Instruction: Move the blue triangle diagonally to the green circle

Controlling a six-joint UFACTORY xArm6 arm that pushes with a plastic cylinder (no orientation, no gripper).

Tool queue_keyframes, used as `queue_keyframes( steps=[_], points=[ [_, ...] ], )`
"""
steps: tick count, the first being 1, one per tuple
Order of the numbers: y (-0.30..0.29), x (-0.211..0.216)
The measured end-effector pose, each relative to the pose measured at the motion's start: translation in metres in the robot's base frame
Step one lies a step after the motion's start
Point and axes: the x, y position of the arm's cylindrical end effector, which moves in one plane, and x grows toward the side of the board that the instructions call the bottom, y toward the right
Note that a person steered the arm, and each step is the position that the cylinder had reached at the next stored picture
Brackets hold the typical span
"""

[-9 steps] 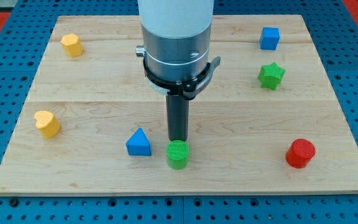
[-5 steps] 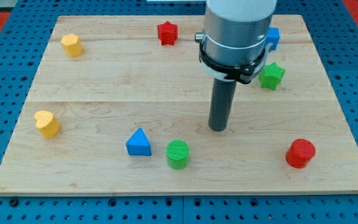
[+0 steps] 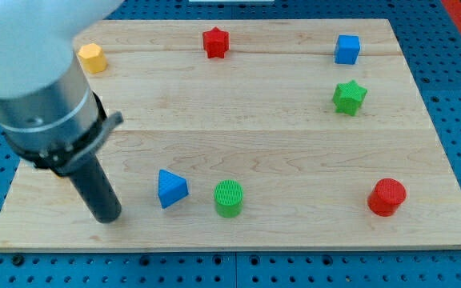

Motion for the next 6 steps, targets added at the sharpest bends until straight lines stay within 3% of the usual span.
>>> queue_keyframes(
  steps=[2,3,4,5,6],
  points=[
    [0.055,-0.071],
    [0.085,-0.087],
    [0.044,-0.084],
    [-0.002,-0.038],
    [0.05,-0.008]
  ],
)
